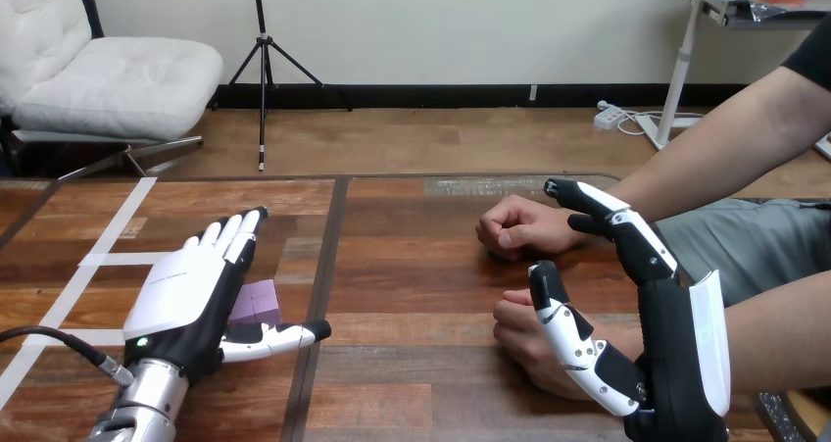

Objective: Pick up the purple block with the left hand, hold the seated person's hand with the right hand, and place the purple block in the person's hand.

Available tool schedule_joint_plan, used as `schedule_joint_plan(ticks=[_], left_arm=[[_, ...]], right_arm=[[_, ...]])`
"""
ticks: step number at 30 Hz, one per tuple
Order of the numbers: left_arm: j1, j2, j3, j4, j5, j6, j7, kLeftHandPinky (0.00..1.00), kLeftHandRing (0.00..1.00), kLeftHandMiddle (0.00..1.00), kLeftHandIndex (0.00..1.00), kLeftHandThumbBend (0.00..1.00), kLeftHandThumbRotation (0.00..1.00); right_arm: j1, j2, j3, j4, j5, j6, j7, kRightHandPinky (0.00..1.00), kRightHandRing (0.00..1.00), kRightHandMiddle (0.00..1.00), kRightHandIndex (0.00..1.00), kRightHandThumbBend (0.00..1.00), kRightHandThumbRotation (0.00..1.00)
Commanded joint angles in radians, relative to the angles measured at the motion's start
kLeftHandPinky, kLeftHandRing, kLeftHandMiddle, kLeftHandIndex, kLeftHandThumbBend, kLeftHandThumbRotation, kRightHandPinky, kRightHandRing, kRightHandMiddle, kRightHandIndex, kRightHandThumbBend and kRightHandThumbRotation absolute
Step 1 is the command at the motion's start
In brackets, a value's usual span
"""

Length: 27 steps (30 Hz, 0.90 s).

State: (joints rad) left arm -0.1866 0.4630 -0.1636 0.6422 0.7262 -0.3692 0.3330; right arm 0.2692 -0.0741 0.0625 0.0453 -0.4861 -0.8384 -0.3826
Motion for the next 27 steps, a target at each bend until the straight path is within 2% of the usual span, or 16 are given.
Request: schedule_joint_plan(ticks=[1,18,27], left_arm=[[-0.093,0.029,-0.020,0.032,0.016,0.004,0.044,1.00,0.99,1.00,1.00,0.95,0.63],[-0.171,0.030,-0.075,0.182,0.037,-0.006,0.162,0.97,0.96,0.97,0.96,0.86,0.59],[-0.209,0.027,-0.096,0.248,0.036,-0.006,0.193,0.94,0.94,0.95,0.94,0.80,0.55]], right_arm=[[-0.040,0.007,-0.009,-0.039,0.004,-0.001,-0.002,0.74,0.79,0.78,0.75,0.40,0.46],[-0.039,0.001,-0.012,-0.046,0.004,0.011,0.003,0.74,0.79,0.78,0.75,0.40,0.47],[-0.041,-0.003,-0.013,-0.045,0.005,0.006,0.003,0.74,0.79,0.78,0.75,0.40,0.47]])
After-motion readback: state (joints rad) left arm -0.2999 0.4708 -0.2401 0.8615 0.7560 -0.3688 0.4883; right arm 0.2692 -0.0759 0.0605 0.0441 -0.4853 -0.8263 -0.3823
